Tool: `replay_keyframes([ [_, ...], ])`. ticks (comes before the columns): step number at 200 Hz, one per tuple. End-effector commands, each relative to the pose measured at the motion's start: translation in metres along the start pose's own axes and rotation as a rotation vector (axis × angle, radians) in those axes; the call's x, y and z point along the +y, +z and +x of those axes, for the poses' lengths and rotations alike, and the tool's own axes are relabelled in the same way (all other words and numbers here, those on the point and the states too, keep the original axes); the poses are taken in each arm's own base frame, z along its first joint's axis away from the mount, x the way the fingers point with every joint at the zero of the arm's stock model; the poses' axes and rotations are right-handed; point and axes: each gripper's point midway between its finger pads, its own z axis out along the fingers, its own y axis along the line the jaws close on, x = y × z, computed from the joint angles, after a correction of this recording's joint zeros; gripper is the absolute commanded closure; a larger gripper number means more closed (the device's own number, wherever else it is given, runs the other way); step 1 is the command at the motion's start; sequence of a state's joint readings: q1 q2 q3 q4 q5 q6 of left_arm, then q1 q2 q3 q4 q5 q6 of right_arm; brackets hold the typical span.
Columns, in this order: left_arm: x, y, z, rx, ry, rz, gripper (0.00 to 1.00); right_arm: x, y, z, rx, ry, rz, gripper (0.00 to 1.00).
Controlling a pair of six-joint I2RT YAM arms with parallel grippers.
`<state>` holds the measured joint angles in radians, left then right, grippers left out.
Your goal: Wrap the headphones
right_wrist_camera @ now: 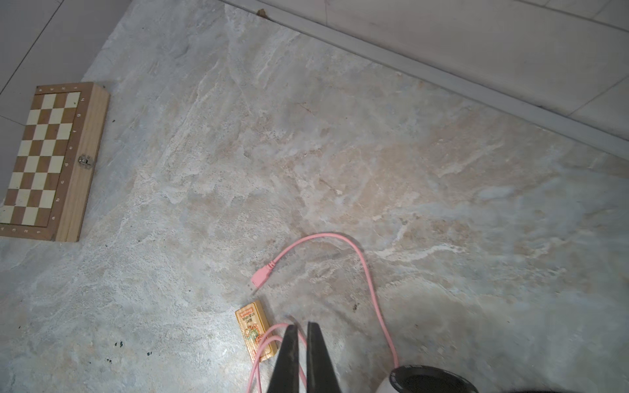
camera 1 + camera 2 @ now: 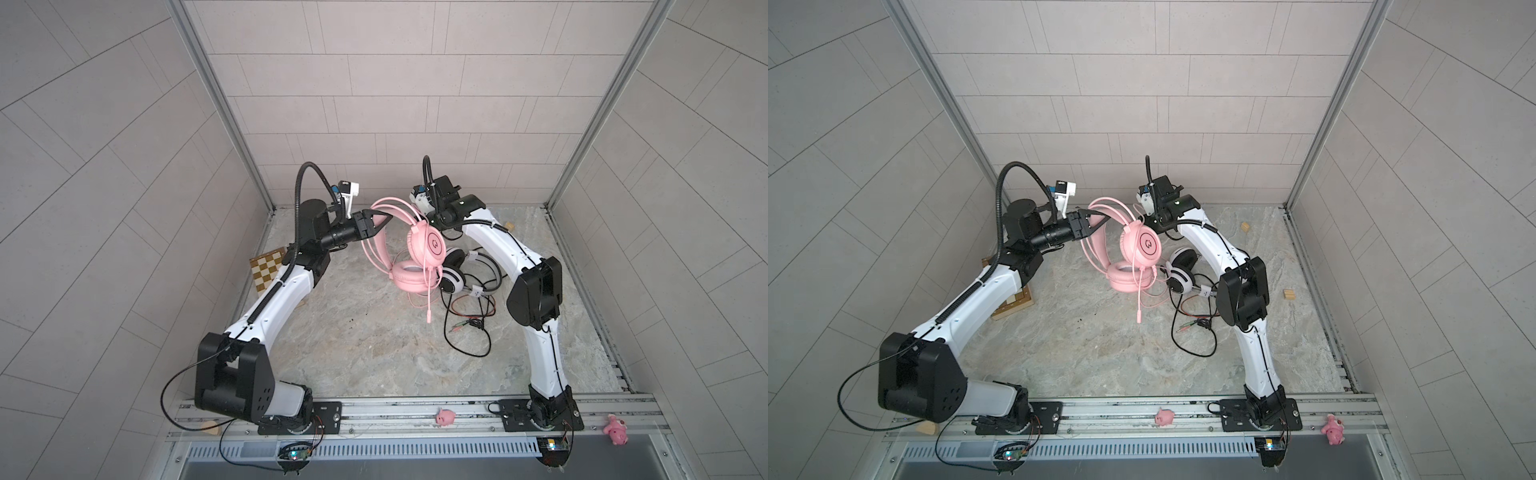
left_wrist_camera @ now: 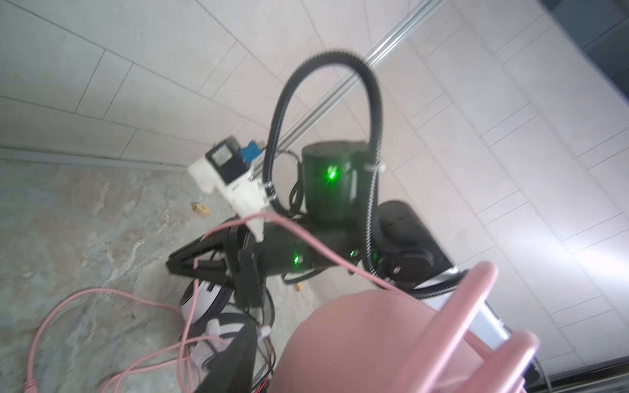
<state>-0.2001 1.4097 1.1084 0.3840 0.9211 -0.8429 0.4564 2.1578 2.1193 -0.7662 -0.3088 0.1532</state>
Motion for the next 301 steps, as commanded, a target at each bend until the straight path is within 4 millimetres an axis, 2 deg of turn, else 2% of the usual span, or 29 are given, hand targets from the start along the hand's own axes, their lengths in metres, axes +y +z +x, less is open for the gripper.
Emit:
replay_keyframes([
  [1, -0.055, -0.015, -0.046, -0.181, 0.002, 0.187, 1.0, 0.023, -0.005, 0.0, -0.041, 0.022, -0.076, 1.0],
  [21, -0.068, -0.016, -0.071, -0.255, -0.043, 0.219, 1.0, 0.036, -0.005, -0.004, -0.136, 0.031, -0.145, 1.0],
  [40, -0.089, -0.018, -0.098, -0.316, -0.072, 0.278, 1.0, 0.043, -0.007, -0.006, -0.213, 0.072, -0.204, 1.0],
  [58, -0.107, -0.022, -0.119, -0.37, -0.095, 0.338, 1.0, 0.051, -0.007, -0.012, -0.28, 0.097, -0.267, 0.95],
  [78, -0.115, -0.027, -0.131, -0.422, -0.122, 0.352, 1.0, 0.054, -0.004, -0.016, -0.314, 0.124, -0.303, 0.93],
  [104, -0.12, -0.03, -0.131, -0.431, -0.117, 0.348, 1.0, 0.059, 0.002, -0.02, -0.316, 0.136, -0.337, 0.94],
  [134, -0.114, -0.039, -0.135, -0.49, -0.139, 0.297, 1.0, 0.059, 0.002, -0.012, -0.305, 0.149, -0.323, 0.95],
  [165, -0.111, -0.055, -0.149, -0.62, -0.182, 0.277, 1.0, 0.08, 0.007, 0.011, -0.271, 0.107, -0.302, 0.94],
  [183, -0.101, -0.061, -0.156, -0.685, -0.198, 0.222, 1.0, 0.093, 0.008, 0.023, -0.268, 0.088, -0.305, 0.93],
  [201, -0.086, -0.068, -0.156, -0.739, -0.224, 0.153, 1.0, 0.105, 0.011, 0.029, -0.283, 0.105, -0.35, 0.89],
  [233, -0.06, -0.08, -0.149, -0.81, -0.287, 0.061, 1.0, 0.12, 0.019, 0.026, -0.313, 0.14, -0.421, 0.72],
  [273, -0.06, -0.082, -0.147, -0.807, -0.291, 0.035, 1.0, 0.126, 0.044, 0.026, -0.309, 0.187, -0.46, 0.65],
  [301, -0.055, -0.089, -0.152, -0.851, -0.321, 0.001, 1.0, 0.13, 0.053, 0.044, -0.3, 0.226, -0.484, 0.65],
])
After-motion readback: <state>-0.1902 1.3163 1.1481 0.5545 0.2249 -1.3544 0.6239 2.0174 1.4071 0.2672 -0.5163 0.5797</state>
